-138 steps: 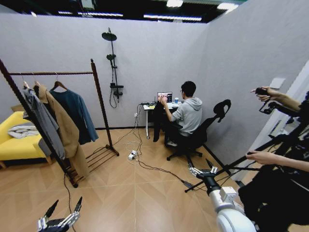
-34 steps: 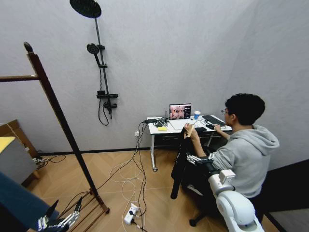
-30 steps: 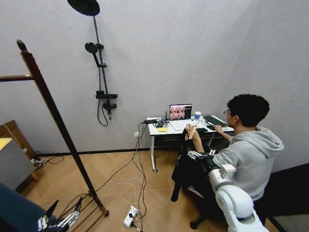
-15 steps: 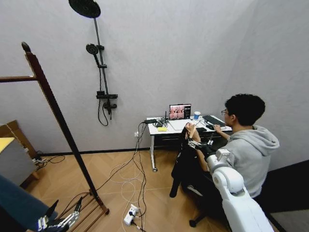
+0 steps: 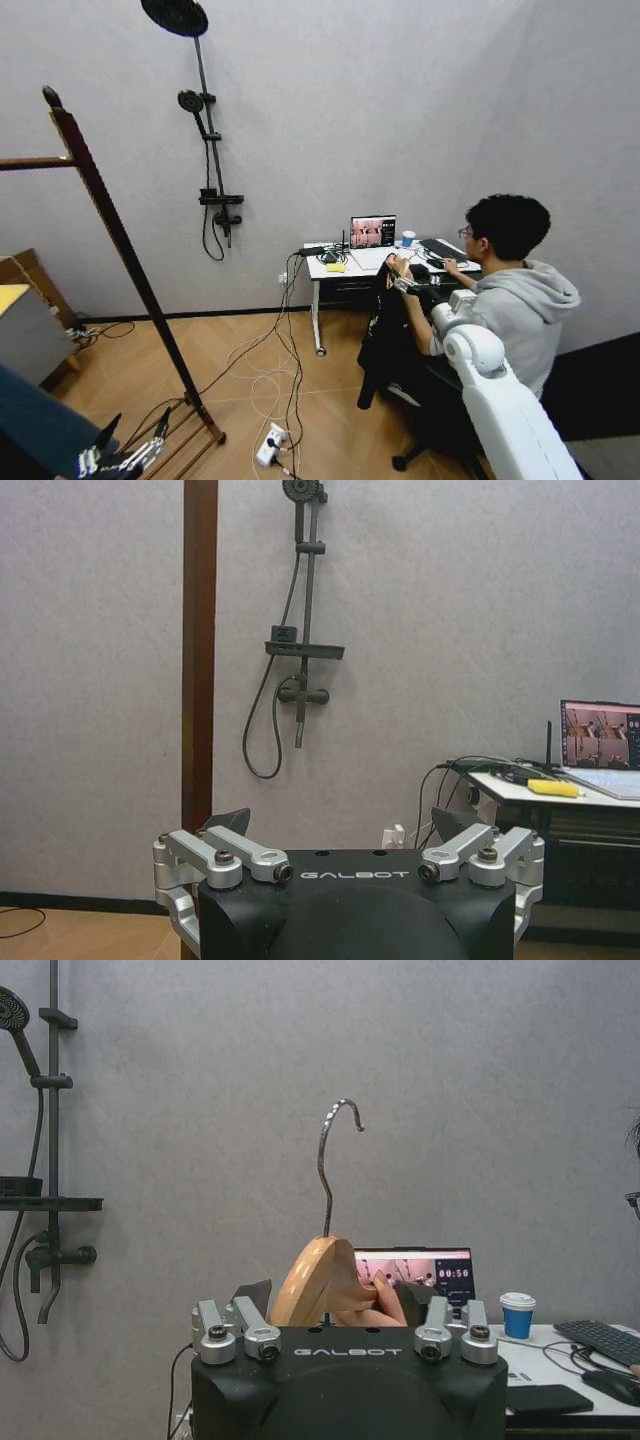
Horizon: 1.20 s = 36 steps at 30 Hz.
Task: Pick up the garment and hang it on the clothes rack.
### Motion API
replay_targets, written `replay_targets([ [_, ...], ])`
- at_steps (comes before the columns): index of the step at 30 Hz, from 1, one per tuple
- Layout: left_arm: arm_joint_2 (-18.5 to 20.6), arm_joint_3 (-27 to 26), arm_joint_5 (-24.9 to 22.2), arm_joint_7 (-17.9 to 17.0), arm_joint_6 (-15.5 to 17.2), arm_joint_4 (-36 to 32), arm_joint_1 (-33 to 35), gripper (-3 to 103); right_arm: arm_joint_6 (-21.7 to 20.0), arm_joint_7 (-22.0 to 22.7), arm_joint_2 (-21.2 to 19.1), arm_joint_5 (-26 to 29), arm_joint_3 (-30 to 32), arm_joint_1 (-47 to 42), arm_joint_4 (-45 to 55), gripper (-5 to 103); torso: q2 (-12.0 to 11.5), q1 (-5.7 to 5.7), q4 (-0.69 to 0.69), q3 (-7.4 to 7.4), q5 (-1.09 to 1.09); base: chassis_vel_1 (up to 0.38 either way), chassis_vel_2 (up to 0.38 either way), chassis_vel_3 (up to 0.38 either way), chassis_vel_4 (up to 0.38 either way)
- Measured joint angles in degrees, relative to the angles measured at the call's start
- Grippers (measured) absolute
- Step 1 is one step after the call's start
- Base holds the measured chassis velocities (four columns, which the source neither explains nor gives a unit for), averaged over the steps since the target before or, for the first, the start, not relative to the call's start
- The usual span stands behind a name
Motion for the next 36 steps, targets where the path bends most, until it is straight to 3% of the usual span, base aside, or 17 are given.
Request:
replay_targets([
  [2, 0.0, 0.0, 0.0, 0.0, 0.0, 0.0, 0.0, 100, 0.0, -0.3, -0.5, 0.2, 0.0, 0.3, -0.3, 63, 0.0, 0.0, 0.0, 0.0, 0.0, 0.0, 0.0, 0.0, 0.0],
  [3, 0.0, 0.0, 0.0, 0.0, 0.0, 0.0, 0.0, 100, 0.0, -0.3, -0.5, 0.2, 0.0, 0.3, -0.3, 63, 0.0, 0.0, 0.0, 0.0, 0.0, 0.0, 0.0, 0.0, 0.0],
  [5, 0.0, 0.0, 0.0, 0.0, 0.0, 0.0, 0.0, 100, -0.1, -0.6, -1.2, 0.5, 0.2, 0.1, -0.2, 51, 0.0, 0.0, 0.0, 0.0, 0.0, 0.0, 0.0, 0.0, 0.0],
  [6, 0.0, 0.0, 0.0, 0.0, 0.0, 0.0, 0.0, 100, -0.1, -0.6, -1.2, 0.5, 0.2, 0.1, -0.2, 51, 0.0, 0.0, 0.0, 0.0, 0.0, 0.0, 0.0, 0.0, 0.0],
  [8, 0.0, 0.0, 0.0, 0.0, 0.0, 0.0, 0.0, 100, -0.4, -0.7, -1.6, 1.1, 0.4, -0.1, -0.1, 40, 0.0, 0.0, 0.0, 0.0, 0.0, 0.0, 0.0, 0.0, 0.0],
  [9, 0.0, 0.0, 0.0, 0.0, 0.0, 0.0, 0.0, 100, -0.4, -0.7, -1.6, 1.1, 0.4, -0.1, -0.1, 40, 0.0, 0.0, 0.0, 0.0, 0.0, 0.0, 0.0, 0.0, 0.0],
  [17, 0.0, 0.0, 0.0, 0.0, 0.0, 0.0, 0.0, 100, -0.5, -0.8, -2.9, 3.9, 1.9, -2.9, 1.1, 10, 0.0, -0.01, 0.01, 0.0, 0.0, 0.0, 0.0, 0.0, 0.0],
  [28, 0.0, 0.0, 0.0, 0.0, 0.0, 0.0, 0.0, 100, 0.5, -1.4, -3.1, 4.9, 3.5, -7.9, 9.2, 10, 0.0, -0.01, -0.01, -0.01, 0.0, 0.0, 0.0, 0.0, 0.0],
  [36, 0.0, 0.0, 0.0, 0.0, 0.0, 0.0, 0.0, 100, -3.8, 0.6, -3.0, 12.4, 2.7, -10.5, 21.2, 10, 0.0, -0.01, 0.0, -0.01, -0.02, 0.0, 0.0, 0.0, 0.0],
])
